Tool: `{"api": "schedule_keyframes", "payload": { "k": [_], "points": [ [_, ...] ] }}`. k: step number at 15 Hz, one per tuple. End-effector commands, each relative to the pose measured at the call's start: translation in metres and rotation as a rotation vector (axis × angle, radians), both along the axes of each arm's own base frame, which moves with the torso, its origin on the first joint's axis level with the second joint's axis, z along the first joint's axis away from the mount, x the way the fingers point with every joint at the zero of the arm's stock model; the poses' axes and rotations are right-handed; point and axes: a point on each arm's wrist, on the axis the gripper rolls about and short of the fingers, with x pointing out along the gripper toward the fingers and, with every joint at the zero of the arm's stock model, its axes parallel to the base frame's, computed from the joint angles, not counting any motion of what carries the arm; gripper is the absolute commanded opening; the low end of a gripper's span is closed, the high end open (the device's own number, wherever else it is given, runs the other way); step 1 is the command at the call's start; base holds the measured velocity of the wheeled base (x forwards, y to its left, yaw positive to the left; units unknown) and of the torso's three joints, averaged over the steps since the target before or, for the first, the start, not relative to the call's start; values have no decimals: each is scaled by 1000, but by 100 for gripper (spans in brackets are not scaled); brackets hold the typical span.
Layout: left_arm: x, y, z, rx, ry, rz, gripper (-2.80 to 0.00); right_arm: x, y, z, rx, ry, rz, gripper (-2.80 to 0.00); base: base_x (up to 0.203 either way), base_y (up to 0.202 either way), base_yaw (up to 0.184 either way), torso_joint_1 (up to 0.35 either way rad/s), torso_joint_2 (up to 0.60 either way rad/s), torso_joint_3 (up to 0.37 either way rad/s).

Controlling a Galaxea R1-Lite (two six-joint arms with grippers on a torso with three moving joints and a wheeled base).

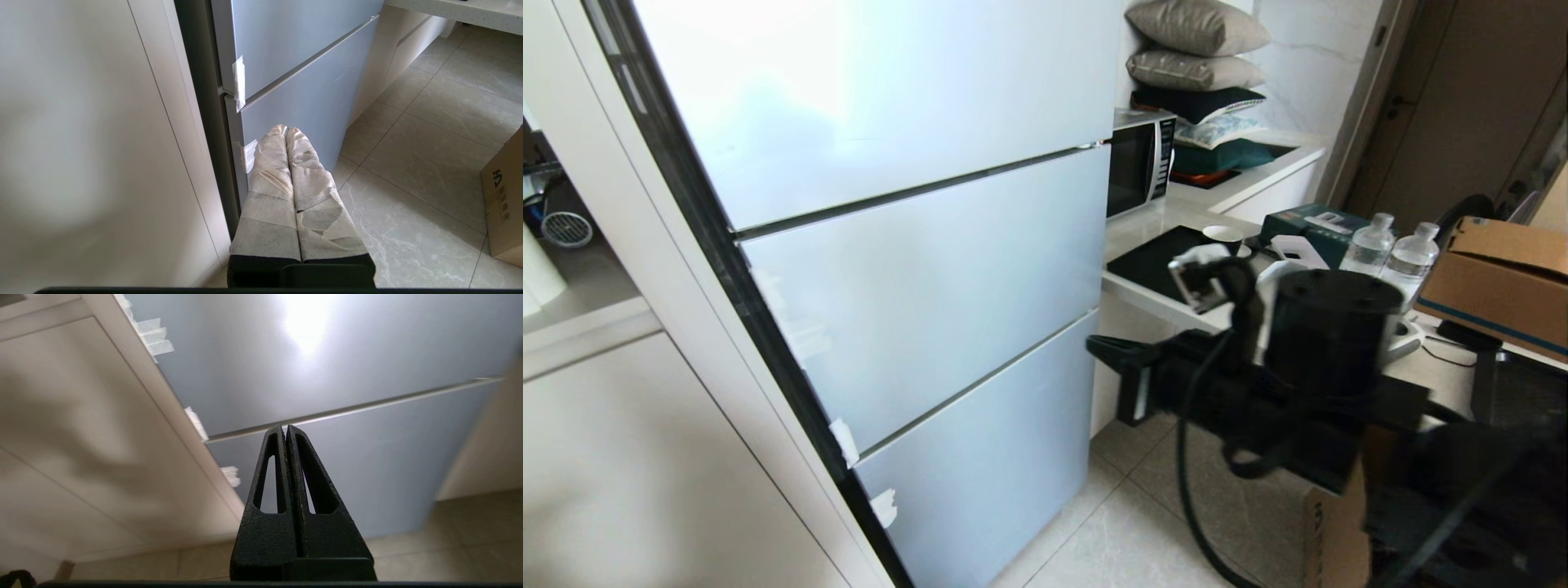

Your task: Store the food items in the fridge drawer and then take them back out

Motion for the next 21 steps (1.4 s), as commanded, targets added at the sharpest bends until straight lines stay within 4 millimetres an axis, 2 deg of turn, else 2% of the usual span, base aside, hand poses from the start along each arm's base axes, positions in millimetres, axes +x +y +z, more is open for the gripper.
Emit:
{"api": "schedule_keyframes", "payload": {
  "k": [1,3,5,7,8,11,14,17,21],
  "points": [
    [0,0,0,1,0,0,-280,-68,-70,34,74,-111,-93,-280,0,0,0,0,0,0],
    [0,0,0,1,0,0,-280,-96,-116,7,3,-97,-239,-280,0,0,0,0,0,0],
    [0,0,0,0,0,0,-280,-107,-161,-9,-83,-78,-475,-280,0,0,0,0,0,0],
    [0,0,0,1,1,0,-280,-136,-191,-18,-143,-55,-617,-280,0,0,0,0,0,0],
    [0,0,0,1,0,0,-280,-154,-199,-25,-171,-44,-641,-280,0,0,0,0,0,0],
    [0,0,0,0,0,0,-280,-206,-214,-64,-283,-52,-688,-280,0,0,0,0,0,0],
    [0,0,0,0,0,-1,-280,-238,-215,-99,-321,-100,-673,-280,0,0,0,0,0,0],
    [0,0,0,1,0,0,-280,-255,-215,-116,-293,-194,-680,-280,0,0,0,0,0,0],
    [0,0,0,1,0,0,-280,-254,-214,-120,-190,-128,-710,-280,0,0,0,0,0,0]
  ]
}}
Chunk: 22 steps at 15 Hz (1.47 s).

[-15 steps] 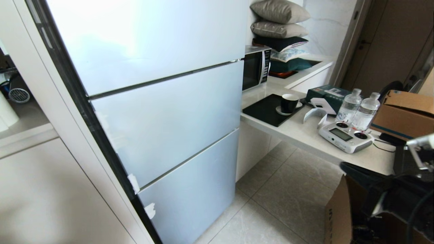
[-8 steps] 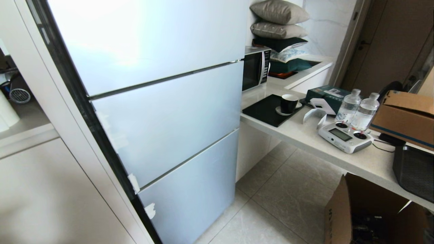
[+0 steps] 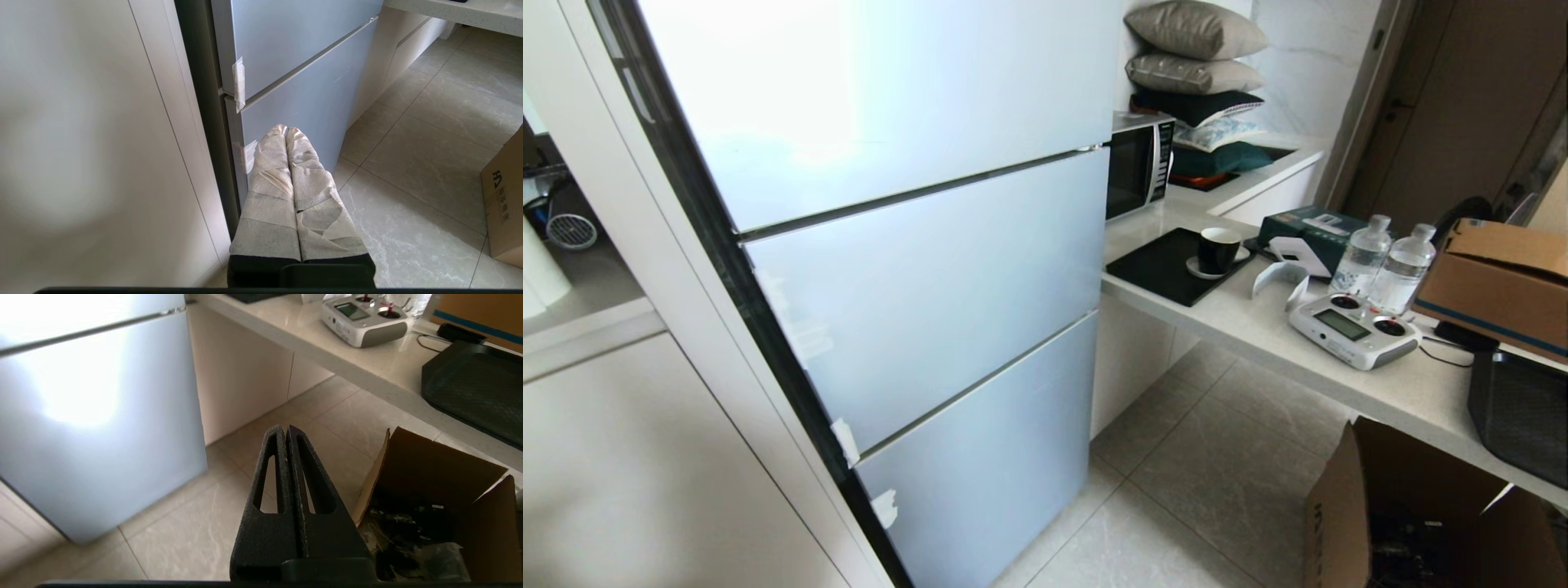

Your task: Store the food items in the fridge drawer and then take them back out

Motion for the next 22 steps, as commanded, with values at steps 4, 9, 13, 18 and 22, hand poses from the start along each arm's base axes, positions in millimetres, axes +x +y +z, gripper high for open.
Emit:
{"api": "schedule_keyframes", "payload": {
  "k": [4,9,13,18,22],
  "points": [
    [0,0,0,1,1,0,-280,-2,0,-2,9,-19,-8,-280,0,0,0,0,0,0],
    [0,0,0,5,2,0,-280,-2,0,-2,9,-19,-7,-280,0,0,0,0,0,0],
    [1,0,-1,36,5,-7,-280,-2,0,-2,9,-19,-7,-280,0,0,0,0,0,0],
    [0,0,58,6,-47,-26,-280,-2,0,-2,9,-20,-7,-280,0,0,0,0,0,0],
    [52,-2,106,-138,147,-53,-280,-2,0,-2,9,-20,-8,-280,0,0,0,0,0,0]
  ]
}}
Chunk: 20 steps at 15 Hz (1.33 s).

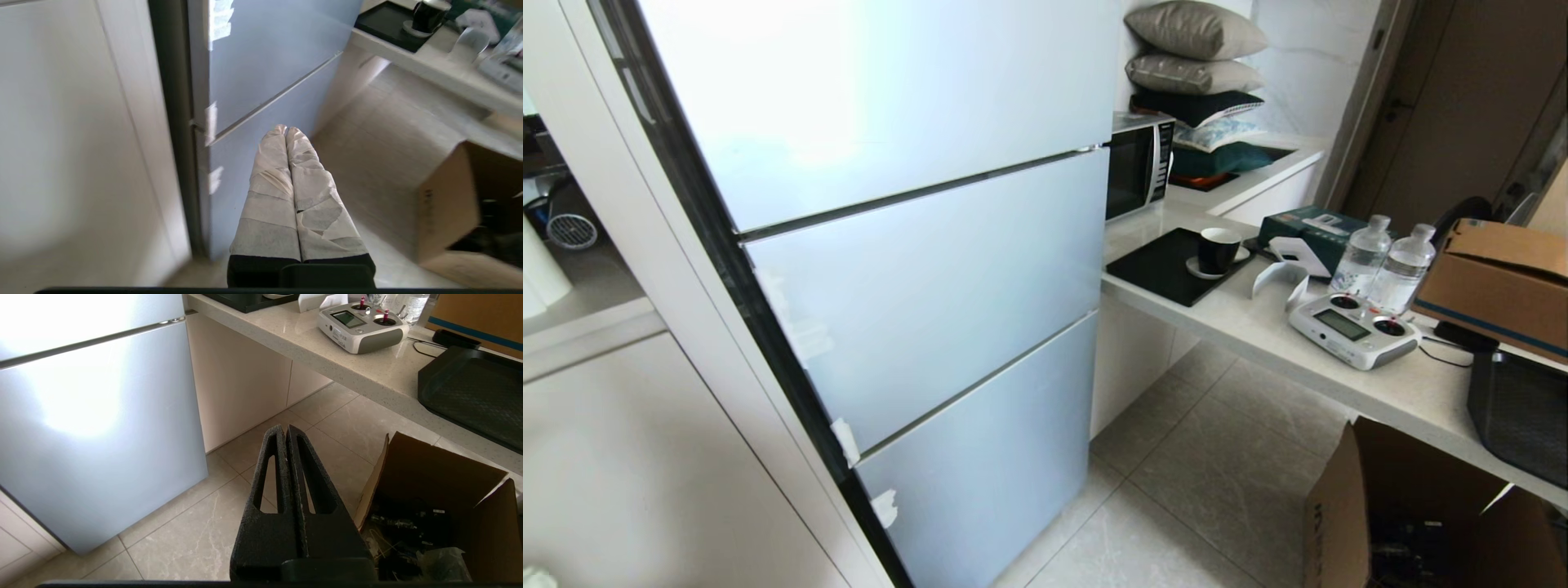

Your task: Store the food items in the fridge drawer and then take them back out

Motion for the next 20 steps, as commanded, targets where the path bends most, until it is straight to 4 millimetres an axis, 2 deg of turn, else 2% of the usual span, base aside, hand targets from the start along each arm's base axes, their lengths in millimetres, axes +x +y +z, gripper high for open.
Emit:
{"api": "schedule_keyframes", "payload": {
  "k": [1,3,5,8,12,15,20],
  "points": [
    [44,-2,14,-35,154,-3,-280,0,0,0,0,2,2,-280,0,0,0,0,0,0],
    [83,-3,25,-110,204,28,-280,0,0,0,0,2,1,-280,0,0,0,0,0,0],
    [120,-3,27,-182,240,72,-280,0,0,0,0,2,2,-280,0,0,0,0,0,0],
    [159,-2,32,-306,251,128,-280,0,0,0,0,2,1,-280,0,0,0,0,0,0],
    [186,3,39,-517,256,193,-280,0,0,0,0,2,1,-280,0,0,0,0,0,0],
    [207,17,32,-560,287,262,-280,0,0,0,0,2,2,-280,0,0,0,0,0,0],
    [231,20,38,-678,259,259,-280,0,0,0,0,2,2,-280,0,0,0,0,0,0]
  ]
}}
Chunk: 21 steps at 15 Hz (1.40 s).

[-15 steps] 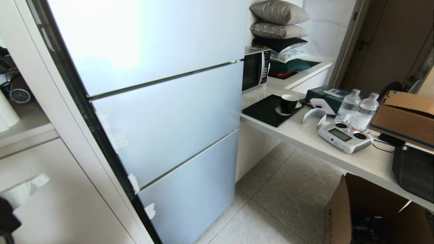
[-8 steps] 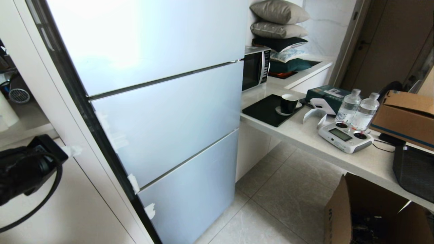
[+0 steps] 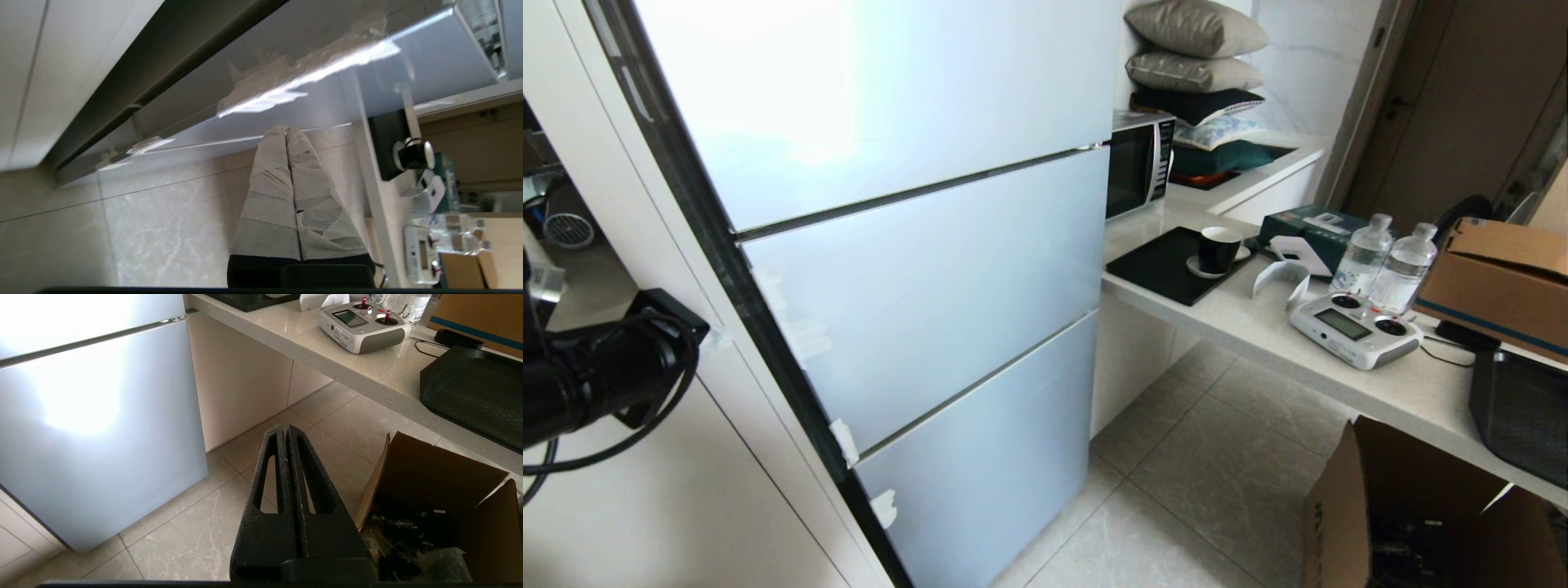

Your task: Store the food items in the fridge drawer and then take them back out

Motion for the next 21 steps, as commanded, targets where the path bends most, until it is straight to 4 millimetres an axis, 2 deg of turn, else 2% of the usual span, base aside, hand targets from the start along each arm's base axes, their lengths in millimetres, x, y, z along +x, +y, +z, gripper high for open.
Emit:
{"api": "schedule_keyframes", "payload": {
  "k": [1,11,21],
  "points": [
    [11,1,-5,-17,7,6,-280,0,0,0,0,2,0,-280,0,0,0,0,0,0],
    [46,8,-11,-91,-77,69,-280,0,0,0,0,0,0,-280,0,0,0,0,0,0],
    [57,2,-13,-158,-86,59,-280,0,0,0,0,2,1,-280,0,0,0,0,0,0]
  ]
}}
